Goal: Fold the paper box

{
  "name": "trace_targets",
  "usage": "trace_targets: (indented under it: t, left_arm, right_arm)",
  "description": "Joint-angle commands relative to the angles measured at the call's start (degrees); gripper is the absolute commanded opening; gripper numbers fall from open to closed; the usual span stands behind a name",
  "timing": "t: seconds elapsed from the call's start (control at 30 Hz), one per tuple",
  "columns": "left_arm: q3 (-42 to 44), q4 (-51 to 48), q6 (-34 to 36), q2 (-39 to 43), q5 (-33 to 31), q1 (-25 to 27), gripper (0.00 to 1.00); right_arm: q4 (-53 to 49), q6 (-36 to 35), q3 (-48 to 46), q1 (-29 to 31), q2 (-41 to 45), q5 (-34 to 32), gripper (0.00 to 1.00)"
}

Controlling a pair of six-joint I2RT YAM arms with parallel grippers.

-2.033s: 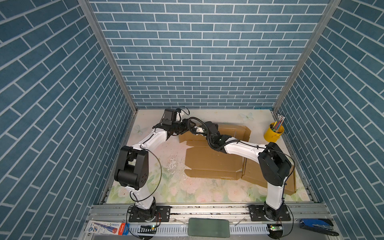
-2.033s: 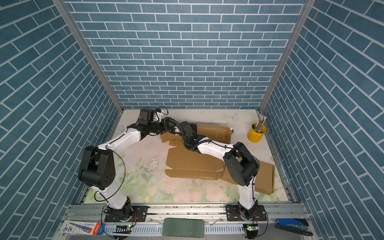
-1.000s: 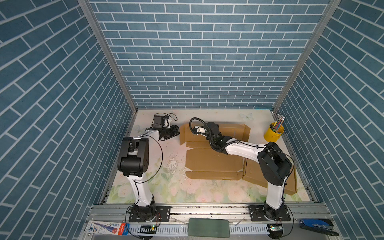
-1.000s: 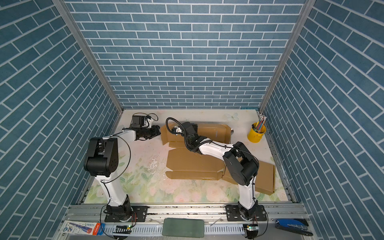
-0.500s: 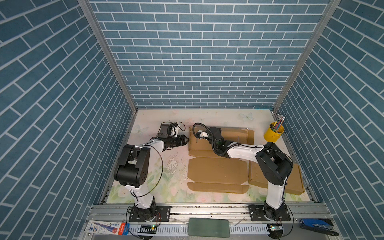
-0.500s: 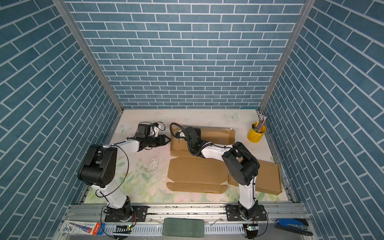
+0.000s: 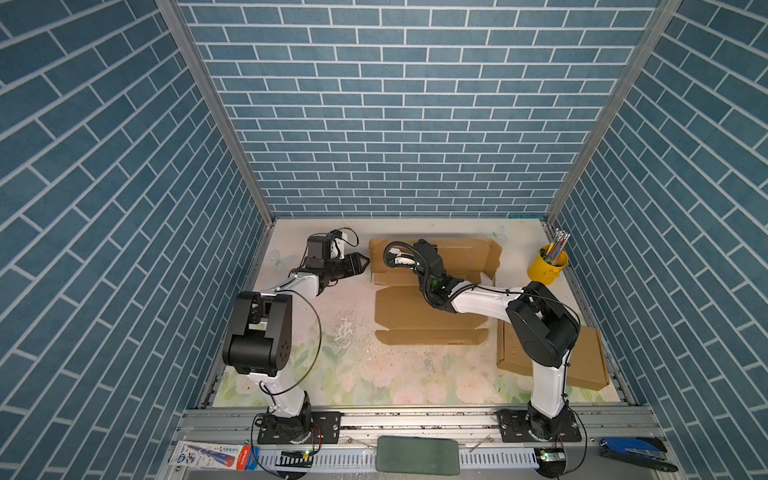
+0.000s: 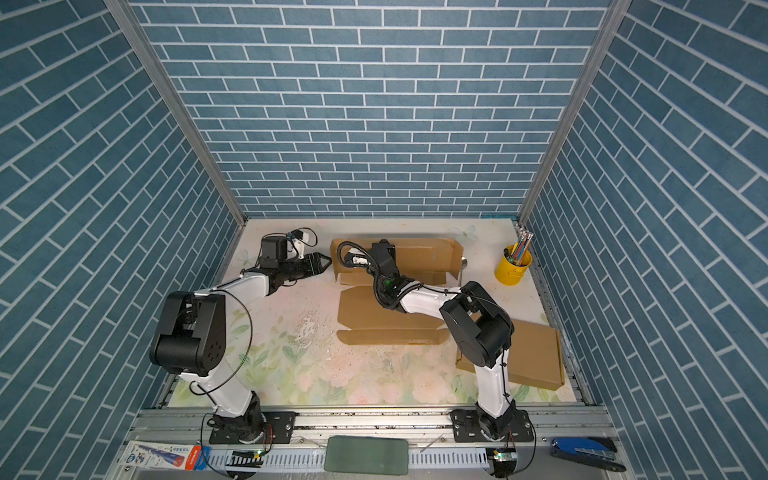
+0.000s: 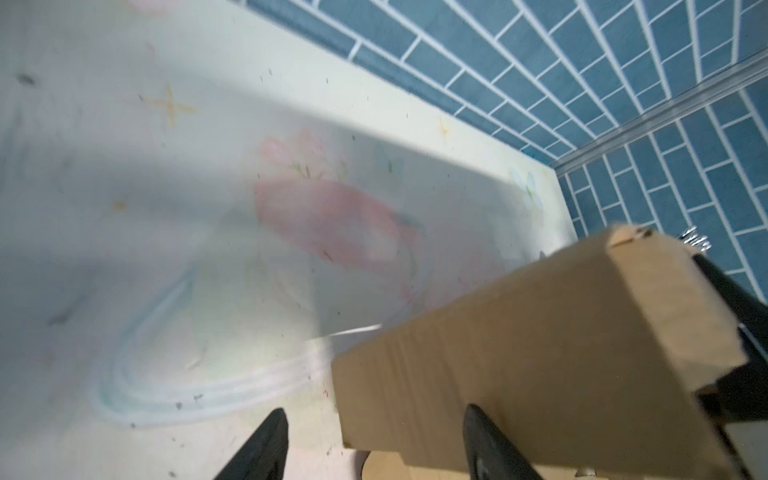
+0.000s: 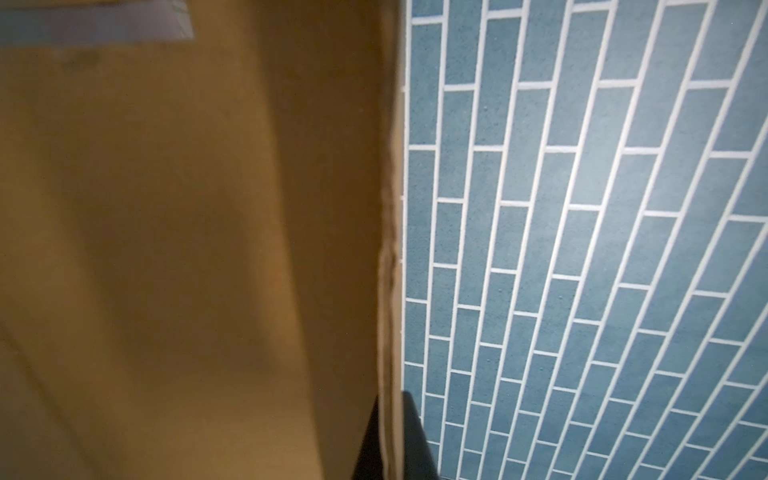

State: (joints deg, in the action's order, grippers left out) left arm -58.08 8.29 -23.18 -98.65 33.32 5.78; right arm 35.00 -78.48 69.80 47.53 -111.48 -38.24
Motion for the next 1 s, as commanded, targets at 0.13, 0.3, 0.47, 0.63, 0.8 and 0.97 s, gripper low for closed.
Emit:
trace_targets:
  t: [0.13,0.3,0.47,0.63,0.8,0.97]
  left_arm:
    - [2.17,-0.47,-1.75,4.42,-0.38,-2.61,0.69]
    - [3.28,-4.80,-3.11,12.41,-2.00,-4.71,0.69]
    - [4.07,-7.15,0.71,15.33,-4.09,-4.53,0.73]
    - [-1.29,-5.01,3.09,7.25,-5.07,-7.62,0.72]
    - [-10.59,-4.34,7.34,-3.56,0.45,-6.22,0.74]
    - [-19.00,-6.20,9.98,-14.91,4.94,-5.37,0.75]
  right_arm:
    - [11.48,-6.15,-4.40,1.15,-6.08,-3.45,0.00]
    - [9.55,-4.07,-5.31,1.17,-5.74,-2.16,0.00]
    - [8.11,-2.35,-6.40,1.19,-5.06,-1.32,0.00]
    - [7.55,-1.39,-6.51,0.99,-4.82,0.39,0.00]
    - [7.37,-0.74,-7.26,0.46,-3.90,2.08,0.00]
    - [6.27,0.21,-7.49,0.21,-3.22,3.49,0.00]
